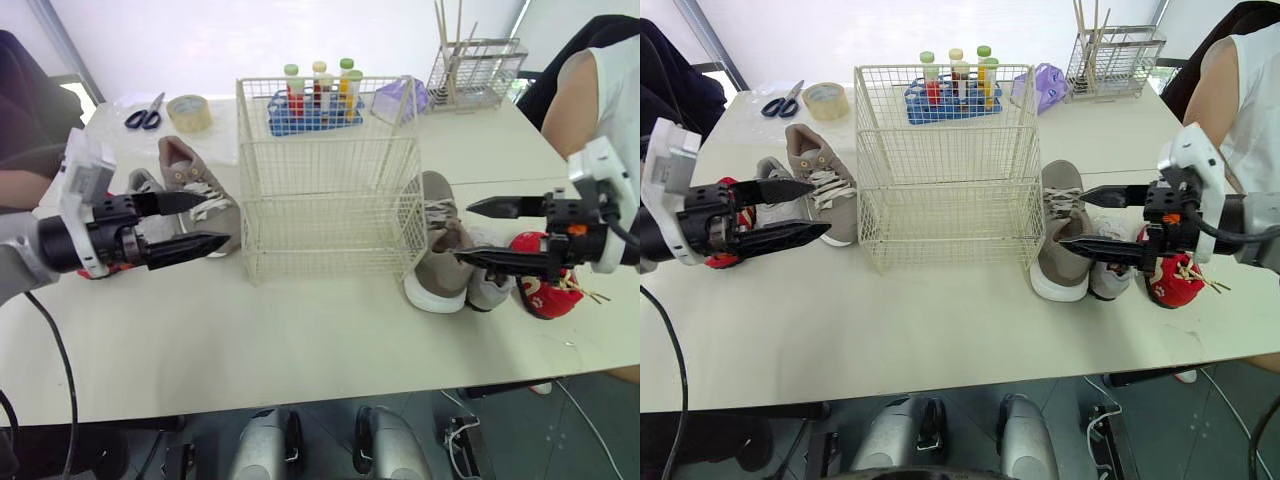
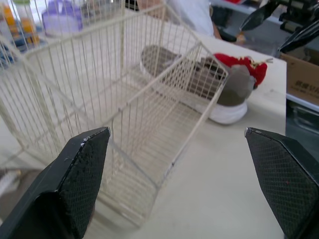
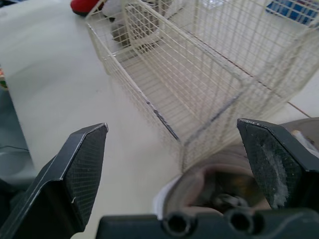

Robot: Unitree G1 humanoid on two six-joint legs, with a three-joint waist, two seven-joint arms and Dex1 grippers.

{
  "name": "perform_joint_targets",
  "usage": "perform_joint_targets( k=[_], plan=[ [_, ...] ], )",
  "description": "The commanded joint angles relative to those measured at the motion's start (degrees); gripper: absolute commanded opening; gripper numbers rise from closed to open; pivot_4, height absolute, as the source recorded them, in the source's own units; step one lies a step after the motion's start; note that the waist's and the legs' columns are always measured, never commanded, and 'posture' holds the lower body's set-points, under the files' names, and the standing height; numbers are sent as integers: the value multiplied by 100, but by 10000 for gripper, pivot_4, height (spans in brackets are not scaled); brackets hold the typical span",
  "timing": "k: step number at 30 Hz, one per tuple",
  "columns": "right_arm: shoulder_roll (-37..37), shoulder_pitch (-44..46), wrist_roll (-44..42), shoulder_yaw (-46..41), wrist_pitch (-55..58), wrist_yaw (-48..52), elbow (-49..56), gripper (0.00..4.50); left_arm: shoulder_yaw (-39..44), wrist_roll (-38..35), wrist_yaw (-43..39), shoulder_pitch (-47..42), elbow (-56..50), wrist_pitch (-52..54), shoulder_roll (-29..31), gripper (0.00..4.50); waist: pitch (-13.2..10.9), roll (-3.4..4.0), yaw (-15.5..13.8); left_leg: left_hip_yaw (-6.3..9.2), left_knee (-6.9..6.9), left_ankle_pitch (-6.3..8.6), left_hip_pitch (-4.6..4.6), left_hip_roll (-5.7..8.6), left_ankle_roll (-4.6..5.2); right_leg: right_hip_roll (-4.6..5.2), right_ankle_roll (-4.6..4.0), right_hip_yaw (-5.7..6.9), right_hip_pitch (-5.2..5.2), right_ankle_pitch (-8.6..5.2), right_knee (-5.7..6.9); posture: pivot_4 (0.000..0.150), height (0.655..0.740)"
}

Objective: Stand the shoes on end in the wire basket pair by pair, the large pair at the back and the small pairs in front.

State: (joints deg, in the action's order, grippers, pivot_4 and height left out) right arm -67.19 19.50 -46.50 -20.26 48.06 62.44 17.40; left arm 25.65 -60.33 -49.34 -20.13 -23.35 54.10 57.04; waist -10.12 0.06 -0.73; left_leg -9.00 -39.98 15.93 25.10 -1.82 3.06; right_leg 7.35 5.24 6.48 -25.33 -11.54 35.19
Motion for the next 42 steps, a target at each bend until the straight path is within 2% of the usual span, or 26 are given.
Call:
perform_joint_targets(
  k=[1, 9, 14, 23, 30, 35, 38, 42],
  plan=[
    [-131, -5, -77, -491, 32, -1, 68, 45000, -19, 58, -8, -70, -201, -221, 28, 44572, 0, 0, 9, 0, 0, 0, 0, 0, 0, 0, 0, 0, -1, 0, 0, 1500, 7400],
    [-236, -229, 16, -811, 43, 71, 111, 45000, -138, -162, 102, -416, -120, -295, -175, 44572, 0, 1, -8, -1, 0, -2, 0, -1, 4, -1, 1, 0, -1, 0, 0, 1500, 7400],
    [-256, -195, 56, -667, 30, 18, 91, 45000, -309, -171, 150, -503, -84, -310, -407, 44572, 1, 0, 11, -1, 0, -3, -1, -1, 6, -1, 1, -1, 0, 1, 0, 1500, 7400],
    [-220, -96, 76, -458, -15, -35, 181, 45000, -292, -264, 319, -475, -262, -290, -456, 44572, 1, 0, 2, 0, 0, -4, -1, -2, 7, -2, 1, 0, 1, 0, 1, 1500, 7400],
    [-159, 135, 10, -288, 206, -481, 345, 45000, -307, -279, 353, -535, -294, -434, -519, 44572, 0, 0, 9, 0, 0, -4, -1, -2, 6, -2, 1, 0, -1, 1, 0, 1500, 7400],
    [-41, 409, -439, -539, 1346, -1640, 770, 45000, -970, -86, -120, -1176, 23, -681, -783, 44572, 1, -1, -17, 2, -2, -3, 1, 0, 6, -1, 0, 0, 2, 0, -1, 1500, 7400],
    [440, 419, -744, -818, 2380, -2931, 1352, 45000, -1338, 47, -403, -1513, 313, -777, -1001, 44572, 4, -5, 0, 2, -2, -4, 1, 0, 6, 0, -1, 0, 2, 1, 0, 1500, 7400],
    [1708, 441, -741, -1341, 3652, -4769, 2578, 45000, -1745, 437, -796, -1747, 687, -1033, -1250, 44572, 4, -4, 3, 2, -1, -6, 3, -2, 6, -2, 8, 1, -2, 6, 5, 1500, 7400]
  ],
)
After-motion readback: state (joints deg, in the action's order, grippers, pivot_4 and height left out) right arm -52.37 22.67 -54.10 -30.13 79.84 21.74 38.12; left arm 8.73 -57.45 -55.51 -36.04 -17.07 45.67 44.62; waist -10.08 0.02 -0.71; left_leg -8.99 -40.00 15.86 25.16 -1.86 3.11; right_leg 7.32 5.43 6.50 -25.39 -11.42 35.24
